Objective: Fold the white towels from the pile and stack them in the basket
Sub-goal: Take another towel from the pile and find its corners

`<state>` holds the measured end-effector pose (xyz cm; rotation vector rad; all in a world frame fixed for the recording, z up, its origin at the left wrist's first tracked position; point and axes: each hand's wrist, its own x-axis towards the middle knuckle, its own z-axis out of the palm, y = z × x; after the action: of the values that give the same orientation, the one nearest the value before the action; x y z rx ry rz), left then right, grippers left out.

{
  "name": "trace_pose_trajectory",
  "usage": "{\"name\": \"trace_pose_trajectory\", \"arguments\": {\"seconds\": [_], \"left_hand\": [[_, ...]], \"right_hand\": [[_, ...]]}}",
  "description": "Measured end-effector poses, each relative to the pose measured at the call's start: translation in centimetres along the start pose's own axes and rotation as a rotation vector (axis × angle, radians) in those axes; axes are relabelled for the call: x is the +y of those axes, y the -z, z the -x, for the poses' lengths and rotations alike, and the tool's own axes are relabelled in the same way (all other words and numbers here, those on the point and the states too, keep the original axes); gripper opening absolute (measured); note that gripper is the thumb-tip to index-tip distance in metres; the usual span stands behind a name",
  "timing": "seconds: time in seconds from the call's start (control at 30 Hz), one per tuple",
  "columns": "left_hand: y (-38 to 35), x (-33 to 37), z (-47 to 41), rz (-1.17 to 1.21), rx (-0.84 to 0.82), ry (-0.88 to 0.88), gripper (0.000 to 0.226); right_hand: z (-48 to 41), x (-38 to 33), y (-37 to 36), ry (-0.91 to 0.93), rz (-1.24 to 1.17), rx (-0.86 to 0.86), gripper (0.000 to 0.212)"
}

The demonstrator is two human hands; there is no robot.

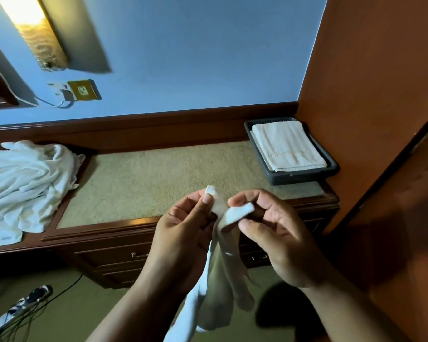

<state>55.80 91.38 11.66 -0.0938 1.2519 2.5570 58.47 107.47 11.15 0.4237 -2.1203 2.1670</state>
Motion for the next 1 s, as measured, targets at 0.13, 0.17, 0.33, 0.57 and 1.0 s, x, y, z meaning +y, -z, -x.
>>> {"name": "trace_pose_trajectory", "arguments": {"seconds": [0.13,0.17,0.33,0.57,1.0], "left_hand": [[0.2,0.4,0.6,-0.01,-0.025,-0.008,0.018],[0.3,0.4,0.7,-0.019,-0.033,-0.011,0.019],[0.5,1.0,1.3,-0.08,-0.029,-0.089,0.023],[-0.3,1.1,2.1,-0.181,-0.047,-0.172,0.021],[-1.0,0.3,3.0,-0.268,-0.127,-0.218,0.027]], "right_hand": [[0.1,-0.1,0.4,0.044,0.091,-0.025,0.018],[0.0,-0.3,0.3,0.059,0.133,-0.019,0.014],[-0.9,-1.0,1.2,0.257,0.449,0.068,0.007],[-1.2,-1.6,1.0,0.49,0.608,0.02,0.014],[-0.1,-1.6,1.8,0.445,0.441,0.07,0.019]]}}
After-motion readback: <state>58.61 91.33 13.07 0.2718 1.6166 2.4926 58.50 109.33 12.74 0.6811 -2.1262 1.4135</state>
